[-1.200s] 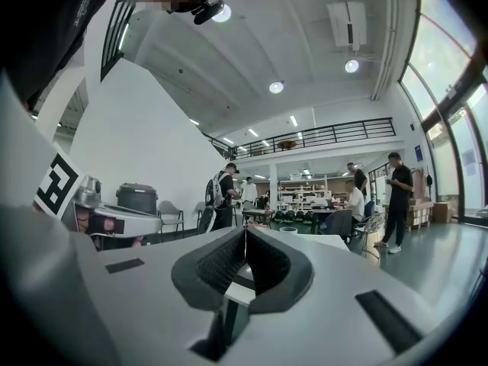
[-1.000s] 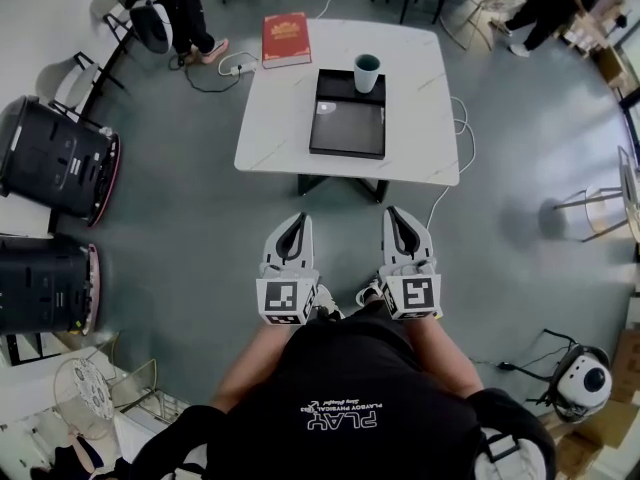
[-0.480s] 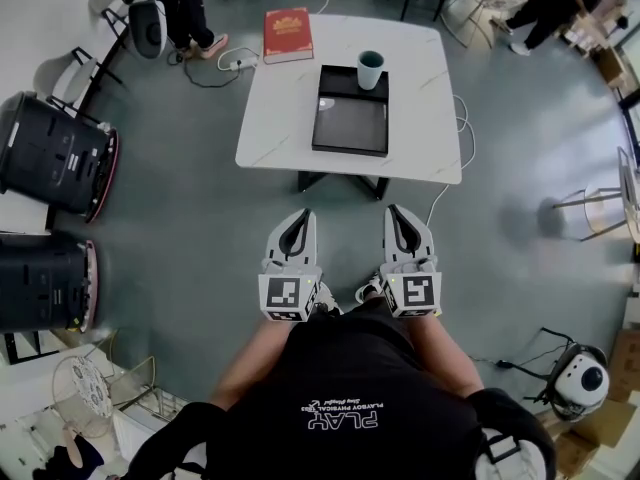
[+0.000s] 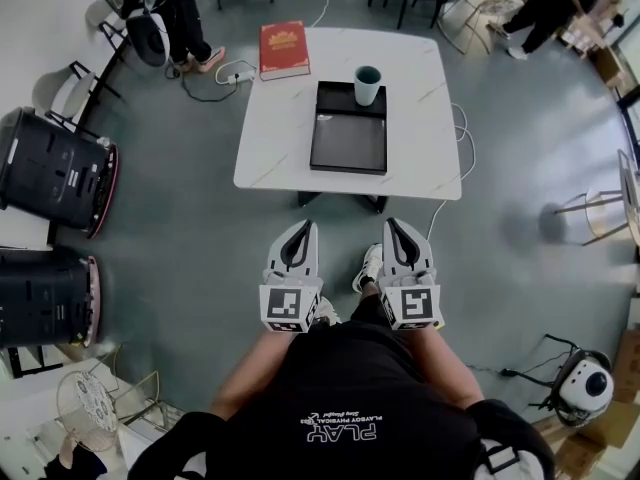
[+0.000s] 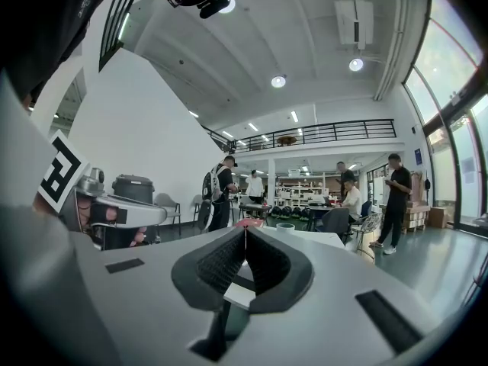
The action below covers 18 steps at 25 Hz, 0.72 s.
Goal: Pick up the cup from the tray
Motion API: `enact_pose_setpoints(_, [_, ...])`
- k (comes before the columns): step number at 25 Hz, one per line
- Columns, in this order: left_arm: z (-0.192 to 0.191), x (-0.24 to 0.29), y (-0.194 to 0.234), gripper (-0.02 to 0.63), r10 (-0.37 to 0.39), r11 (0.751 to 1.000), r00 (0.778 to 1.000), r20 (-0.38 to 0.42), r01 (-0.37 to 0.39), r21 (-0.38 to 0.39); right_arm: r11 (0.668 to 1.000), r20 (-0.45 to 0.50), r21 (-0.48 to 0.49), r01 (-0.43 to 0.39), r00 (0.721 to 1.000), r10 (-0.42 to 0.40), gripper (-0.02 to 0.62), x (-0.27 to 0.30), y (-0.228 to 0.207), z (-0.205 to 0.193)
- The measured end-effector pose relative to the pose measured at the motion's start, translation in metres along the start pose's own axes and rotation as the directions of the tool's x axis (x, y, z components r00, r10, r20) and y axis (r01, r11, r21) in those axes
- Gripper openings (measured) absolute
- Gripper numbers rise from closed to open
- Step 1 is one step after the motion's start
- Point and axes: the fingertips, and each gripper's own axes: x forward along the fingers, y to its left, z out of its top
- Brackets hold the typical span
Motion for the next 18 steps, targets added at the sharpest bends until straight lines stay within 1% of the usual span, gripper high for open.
enact_pose_setpoints(4, [0.003,0.029,-0.003,0.003,0.004,1.000,1.000,-0.011,-0.004,0.016,1.000,0.003,0.007,-0.015,1.000,0.015,0.009,0.029,-0.023,-0.002])
enact_pose_setpoints(8, [0.012,0.065,0.003,0.003,0.026,0.999,1.000,-0.014,-0.026,0.025,0.998,0.012,0.002,-0.064,0.998,0.064,0.008,0.067,-0.043,0.004])
enact_pose_setpoints(14, [0.024,0.123,0.023,0.003,0.103,0.994,0.994,-0.028,-0.102,0.039,0.990,0.010,-0.004,-0.141,0.990,0.141,0.009,0.126,-0.077,0.014])
enact_pose_setpoints(18, [0.028,0.148,0.035,0.003,0.170,0.985,0.985,-0.042,-0.170,-0.002,0.981,0.003,-0.005,-0.194,0.981,0.194,0.009,0.153,-0.096,0.013])
